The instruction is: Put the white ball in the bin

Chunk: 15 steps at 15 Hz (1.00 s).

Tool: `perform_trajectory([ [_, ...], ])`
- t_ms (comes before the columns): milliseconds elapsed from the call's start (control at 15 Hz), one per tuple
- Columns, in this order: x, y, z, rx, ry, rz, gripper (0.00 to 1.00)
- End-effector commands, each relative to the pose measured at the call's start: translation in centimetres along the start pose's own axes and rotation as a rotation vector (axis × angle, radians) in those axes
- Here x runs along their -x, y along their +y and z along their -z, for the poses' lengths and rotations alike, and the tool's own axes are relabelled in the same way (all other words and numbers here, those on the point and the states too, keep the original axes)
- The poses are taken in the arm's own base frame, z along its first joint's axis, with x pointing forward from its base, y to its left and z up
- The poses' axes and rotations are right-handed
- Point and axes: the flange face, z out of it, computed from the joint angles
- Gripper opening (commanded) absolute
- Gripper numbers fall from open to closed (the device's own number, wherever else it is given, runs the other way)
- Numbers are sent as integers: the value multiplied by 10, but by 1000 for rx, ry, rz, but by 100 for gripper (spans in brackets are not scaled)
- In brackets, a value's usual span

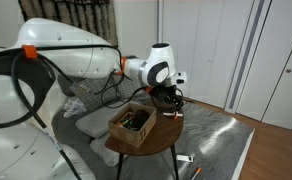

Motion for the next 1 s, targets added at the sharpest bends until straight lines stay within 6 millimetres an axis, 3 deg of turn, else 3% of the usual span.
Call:
perform_trajectory([
  [0,-8,-9,5,-89,38,7,100],
  [333,-36,-20,6,-298,8,8,100],
  [533,-45,-11,0,-420,-41,-38,100],
  [600,-33,-13,0,-350,-17,-31,100],
  [933,-46,-6,-4,-373,-27,-45,100],
])
